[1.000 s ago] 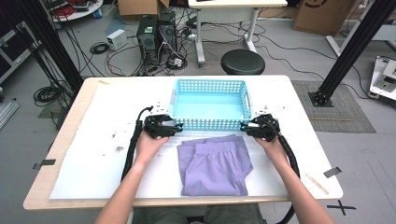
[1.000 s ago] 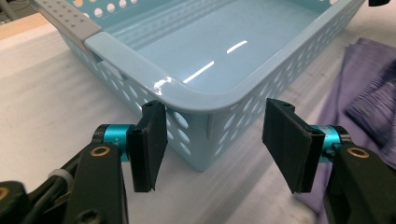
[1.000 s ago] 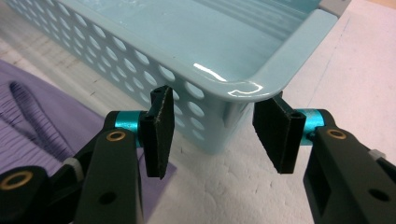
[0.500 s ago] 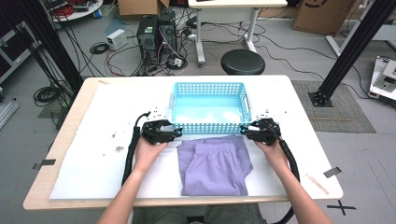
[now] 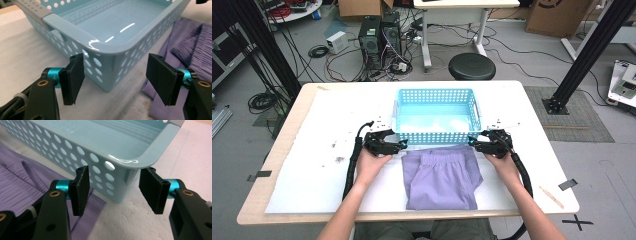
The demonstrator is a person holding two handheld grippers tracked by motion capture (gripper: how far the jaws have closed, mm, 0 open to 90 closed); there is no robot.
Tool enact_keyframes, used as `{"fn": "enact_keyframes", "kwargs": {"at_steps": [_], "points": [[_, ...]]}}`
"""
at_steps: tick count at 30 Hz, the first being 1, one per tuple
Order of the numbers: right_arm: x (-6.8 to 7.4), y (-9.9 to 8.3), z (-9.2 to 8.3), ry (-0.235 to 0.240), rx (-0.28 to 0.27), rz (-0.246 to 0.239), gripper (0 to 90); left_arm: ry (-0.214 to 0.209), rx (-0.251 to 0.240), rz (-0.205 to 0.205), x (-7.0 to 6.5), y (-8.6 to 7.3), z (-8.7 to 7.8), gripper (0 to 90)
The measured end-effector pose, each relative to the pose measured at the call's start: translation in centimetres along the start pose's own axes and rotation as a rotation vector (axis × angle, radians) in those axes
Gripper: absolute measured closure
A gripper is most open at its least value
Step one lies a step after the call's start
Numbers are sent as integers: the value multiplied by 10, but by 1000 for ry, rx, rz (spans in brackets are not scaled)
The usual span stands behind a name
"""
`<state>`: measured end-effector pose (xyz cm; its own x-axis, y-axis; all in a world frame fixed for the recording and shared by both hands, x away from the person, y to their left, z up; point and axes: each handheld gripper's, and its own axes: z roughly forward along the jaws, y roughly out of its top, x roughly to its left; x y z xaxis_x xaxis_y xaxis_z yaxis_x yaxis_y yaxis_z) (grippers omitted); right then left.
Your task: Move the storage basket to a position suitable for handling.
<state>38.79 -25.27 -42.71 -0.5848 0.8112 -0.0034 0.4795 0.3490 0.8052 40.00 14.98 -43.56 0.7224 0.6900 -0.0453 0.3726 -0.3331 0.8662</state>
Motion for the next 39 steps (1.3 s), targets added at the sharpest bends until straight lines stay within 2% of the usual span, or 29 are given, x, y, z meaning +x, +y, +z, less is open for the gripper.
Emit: {"fn": "enact_keyframes", "kwargs": {"at_steps": [2,5,8,10,11,15,20,25,28,31,32,36,38,39], "points": [[1,-1,0,-7,1,-10,475,4,-3,-2,1,1,0,349],[1,-2,0,2,7,-2,485,7,-2,-2,2,2,1,351],[2,-3,0,6,14,2,444,9,-7,-11,2,2,1,350],[2,-4,0,-5,12,-3,405,26,11,-8,2,2,-1,331],[1,-4,-1,2,5,-1,399,35,7,-23,2,2,-3,312],[-8,-6,-12,26,-41,22,354,57,-16,-38,6,-2,-21,285],[-20,-9,-26,-8,-97,41,313,85,-79,-39,11,-8,-47,256],[-20,-15,-38,-40,-155,9,315,125,-109,30,7,-19,-68,243],[-21,-21,-43,-53,-185,-11,315,144,-123,55,5,-27,-78,243],[-24,-25,-47,-53,-229,2,313,166,-148,67,6,-35,-83,243],[-26,-26,-48,-56,-242,6,311,165,-158,75,8,-38,-84,243],[-29,-25,-50,-61,-294,37,308,142,-197,55,14,-39,-86,244],[-31,-24,-51,-65,-306,42,307,136,-207,53,14,-39,-88,244],[-31,-23,-51,-69,-304,44,307,125,-204,39,14,-39,-89,244]]}}
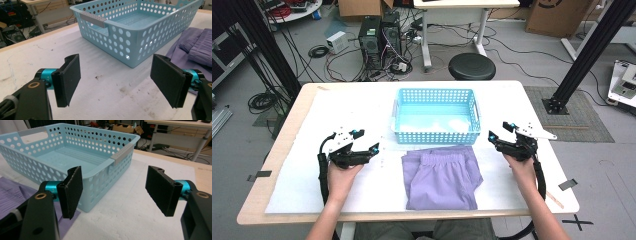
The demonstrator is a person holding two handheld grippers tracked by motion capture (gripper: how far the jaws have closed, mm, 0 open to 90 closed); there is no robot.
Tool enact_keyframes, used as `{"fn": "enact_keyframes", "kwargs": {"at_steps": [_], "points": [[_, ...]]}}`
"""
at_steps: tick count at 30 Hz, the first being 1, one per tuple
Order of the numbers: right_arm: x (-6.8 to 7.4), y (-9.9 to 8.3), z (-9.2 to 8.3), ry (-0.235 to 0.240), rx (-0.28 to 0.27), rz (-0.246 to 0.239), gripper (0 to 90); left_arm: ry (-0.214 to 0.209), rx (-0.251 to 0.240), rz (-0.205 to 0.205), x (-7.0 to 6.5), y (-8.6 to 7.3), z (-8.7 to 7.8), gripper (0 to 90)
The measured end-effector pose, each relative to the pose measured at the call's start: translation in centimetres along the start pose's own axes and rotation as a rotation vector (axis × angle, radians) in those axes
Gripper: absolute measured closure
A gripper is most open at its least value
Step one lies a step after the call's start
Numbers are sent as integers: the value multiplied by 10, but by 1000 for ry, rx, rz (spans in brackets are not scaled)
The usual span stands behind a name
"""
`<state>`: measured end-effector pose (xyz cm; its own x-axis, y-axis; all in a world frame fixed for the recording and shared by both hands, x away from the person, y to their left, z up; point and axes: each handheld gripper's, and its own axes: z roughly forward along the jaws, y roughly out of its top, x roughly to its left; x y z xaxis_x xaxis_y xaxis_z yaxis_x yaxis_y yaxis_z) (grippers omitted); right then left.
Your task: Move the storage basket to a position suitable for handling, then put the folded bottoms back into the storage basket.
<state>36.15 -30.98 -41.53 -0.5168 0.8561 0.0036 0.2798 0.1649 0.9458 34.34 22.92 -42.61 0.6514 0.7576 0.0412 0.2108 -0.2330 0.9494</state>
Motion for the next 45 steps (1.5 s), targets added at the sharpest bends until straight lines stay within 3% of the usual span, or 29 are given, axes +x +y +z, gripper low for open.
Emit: {"fn": "enact_keyframes", "kwargs": {"at_steps": [3,4,8,11,16,22,30,35,40,45], "points": [[-1,5,1,22,36,26,240,-19,17,-59,1,1,-3,244],[-2,6,1,31,44,36,239,-19,23,-62,1,1,-3,244],[1,13,-1,43,83,1,240,-18,32,-62,0,2,-3,244],[4,16,-2,38,79,-25,239,-23,38,-67,0,1,-3,243],[5,16,0,59,90,-28,211,-12,58,-64,1,1,-4,239],[8,18,1,72,88,-52,211,18,29,-76,6,0,-12,239],[8,18,2,64,96,-55,211,9,36,-80,6,1,-12,239],[11,21,-1,48,92,-56,211,-1,48,-82,-1,9,-11,239],[19,19,-8,39,107,-80,213,-22,62,-150,-16,14,-12,242],[29,12,-19,30,106,-99,248,-60,68,-113,-39,14,-14,253]]}}
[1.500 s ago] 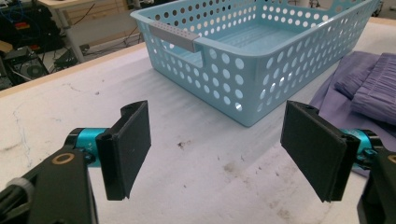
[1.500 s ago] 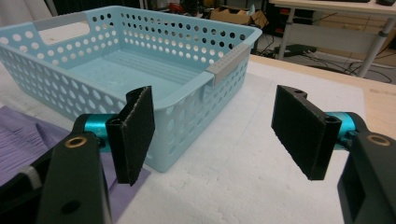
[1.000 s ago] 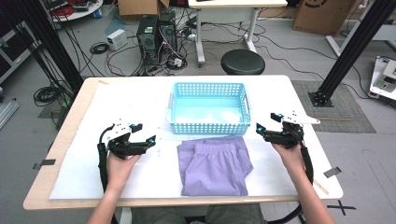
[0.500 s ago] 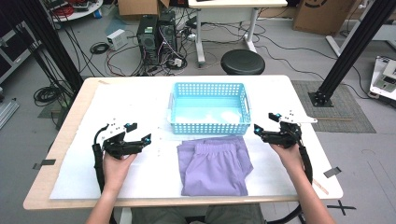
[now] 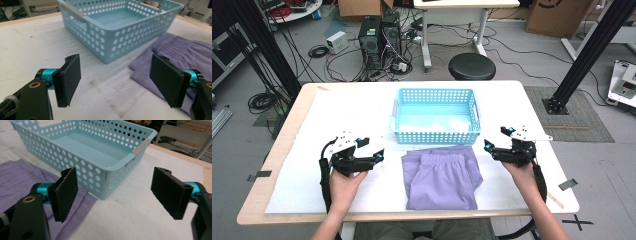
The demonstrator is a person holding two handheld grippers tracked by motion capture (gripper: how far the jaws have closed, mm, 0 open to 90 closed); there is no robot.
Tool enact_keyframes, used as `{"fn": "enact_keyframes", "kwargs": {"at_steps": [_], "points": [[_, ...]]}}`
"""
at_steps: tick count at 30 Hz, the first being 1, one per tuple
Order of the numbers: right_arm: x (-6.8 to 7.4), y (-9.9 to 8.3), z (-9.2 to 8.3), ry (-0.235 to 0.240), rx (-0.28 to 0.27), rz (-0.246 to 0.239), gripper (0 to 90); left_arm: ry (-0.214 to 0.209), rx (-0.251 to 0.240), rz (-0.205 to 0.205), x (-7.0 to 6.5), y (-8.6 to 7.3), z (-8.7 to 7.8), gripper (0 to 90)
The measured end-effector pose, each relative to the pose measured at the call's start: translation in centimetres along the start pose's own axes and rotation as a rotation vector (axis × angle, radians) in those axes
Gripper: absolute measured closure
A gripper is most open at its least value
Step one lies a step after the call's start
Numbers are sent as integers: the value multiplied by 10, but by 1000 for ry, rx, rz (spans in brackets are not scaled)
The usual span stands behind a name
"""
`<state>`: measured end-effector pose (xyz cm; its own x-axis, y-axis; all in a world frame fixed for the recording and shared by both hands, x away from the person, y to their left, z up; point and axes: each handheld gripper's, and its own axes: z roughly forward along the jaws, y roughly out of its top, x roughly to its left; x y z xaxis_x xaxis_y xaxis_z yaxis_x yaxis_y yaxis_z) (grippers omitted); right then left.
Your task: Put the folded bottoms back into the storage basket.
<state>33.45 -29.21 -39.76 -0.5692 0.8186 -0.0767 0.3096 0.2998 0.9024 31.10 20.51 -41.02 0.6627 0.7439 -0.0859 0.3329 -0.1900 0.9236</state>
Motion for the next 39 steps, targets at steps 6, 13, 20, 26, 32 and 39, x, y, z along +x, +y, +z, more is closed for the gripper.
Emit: {"fn": "enact_keyframes", "kwargs": {"at_steps": [6,13,20,26,32,39], "points": [[12,-10,-12,9,-10,-9,258,-66,38,-27,-25,-7,0,284],[28,-22,-22,24,3,-17,265,-149,118,-81,-54,-18,7,284],[38,-30,-26,21,25,-32,265,-191,169,-96,-81,-22,16,284],[39,-32,-24,21,35,-24,265,-205,204,-129,-92,-27,24,284],[43,-33,-21,38,51,-29,265,-139,257,-113,-101,-30,35,285],[47,-32,-20,93,69,18,252,-61,311,-133,-96,-33,40,358]]}}
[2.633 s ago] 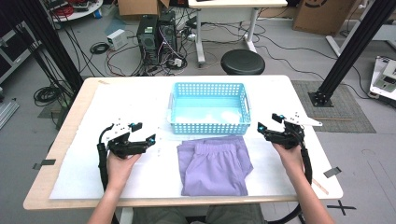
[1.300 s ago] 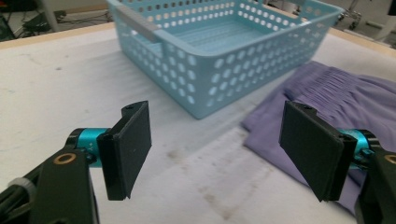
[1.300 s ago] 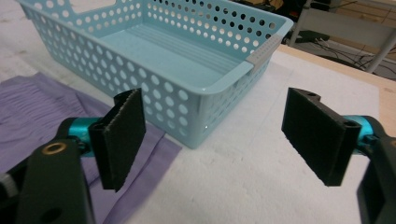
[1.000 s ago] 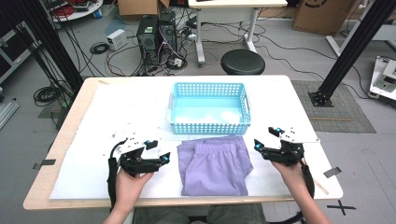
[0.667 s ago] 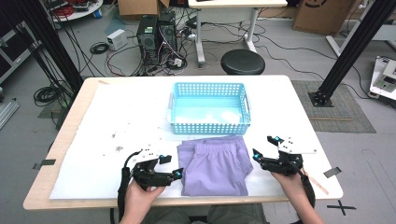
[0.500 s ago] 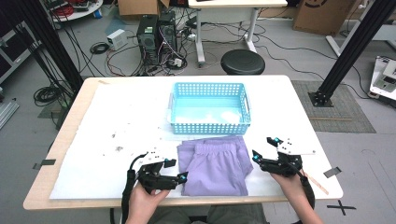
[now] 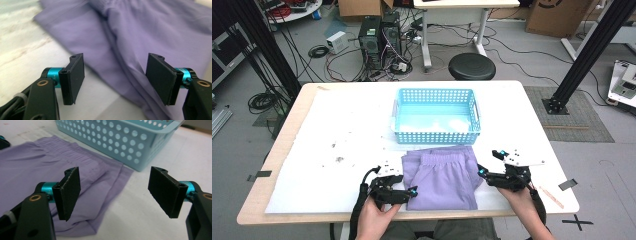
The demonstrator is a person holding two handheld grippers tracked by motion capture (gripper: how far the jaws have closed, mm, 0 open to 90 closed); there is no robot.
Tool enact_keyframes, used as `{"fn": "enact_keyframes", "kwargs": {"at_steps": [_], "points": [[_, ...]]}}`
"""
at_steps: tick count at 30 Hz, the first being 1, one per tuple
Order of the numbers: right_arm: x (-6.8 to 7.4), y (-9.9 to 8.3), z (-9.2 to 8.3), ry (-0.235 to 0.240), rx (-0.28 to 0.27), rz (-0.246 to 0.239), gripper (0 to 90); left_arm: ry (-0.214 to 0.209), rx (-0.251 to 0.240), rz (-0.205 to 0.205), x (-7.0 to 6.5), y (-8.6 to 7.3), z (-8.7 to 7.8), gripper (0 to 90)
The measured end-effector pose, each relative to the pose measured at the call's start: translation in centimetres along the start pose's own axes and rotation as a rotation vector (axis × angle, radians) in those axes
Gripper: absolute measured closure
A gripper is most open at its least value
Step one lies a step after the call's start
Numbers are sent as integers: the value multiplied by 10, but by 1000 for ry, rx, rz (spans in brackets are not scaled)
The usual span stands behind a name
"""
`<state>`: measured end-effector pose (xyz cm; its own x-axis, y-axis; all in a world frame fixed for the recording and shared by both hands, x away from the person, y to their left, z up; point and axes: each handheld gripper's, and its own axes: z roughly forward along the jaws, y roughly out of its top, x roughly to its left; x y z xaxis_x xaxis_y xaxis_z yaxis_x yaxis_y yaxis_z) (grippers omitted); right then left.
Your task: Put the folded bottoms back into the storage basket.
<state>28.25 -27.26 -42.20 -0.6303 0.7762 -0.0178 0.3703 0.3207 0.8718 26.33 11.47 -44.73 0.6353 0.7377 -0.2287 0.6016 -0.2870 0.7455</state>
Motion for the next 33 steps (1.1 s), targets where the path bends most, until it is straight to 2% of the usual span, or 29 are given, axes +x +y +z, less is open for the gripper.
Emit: {"fn": "enact_keyframes", "kwargs": {"at_steps": [1,4,8,10,13,17,19,21,24,27,33], "points": [[1,0,0,16,0,18,233,13,-1,-5,1,0,0,359],[8,-1,0,55,16,80,217,16,-1,-8,4,0,0,364],[21,-2,3,81,69,99,210,30,-10,0,-1,-1,2,329],[27,-4,7,86,119,112,204,43,-8,15,-3,-1,2,305],[34,-7,13,60,187,124,204,48,-15,5,-5,-2,3,290],[36,-12,20,14,259,142,192,55,-16,-4,-7,-2,4,277],[35,-15,25,36,304,177,183,57,-14,-11,-8,-2,5,277],[38,-15,24,26,297,189,183,51,-13,-19,-8,-1,5,278],[42,-13,26,32,300,179,214,45,-19,-30,-10,0,6,286],[43,-13,25,63,288,181,352,36,-18,-23,-11,1,9,332],[46,-12,28,69,274,161,468,51,-22,-17,-15,3,13,393]]}}
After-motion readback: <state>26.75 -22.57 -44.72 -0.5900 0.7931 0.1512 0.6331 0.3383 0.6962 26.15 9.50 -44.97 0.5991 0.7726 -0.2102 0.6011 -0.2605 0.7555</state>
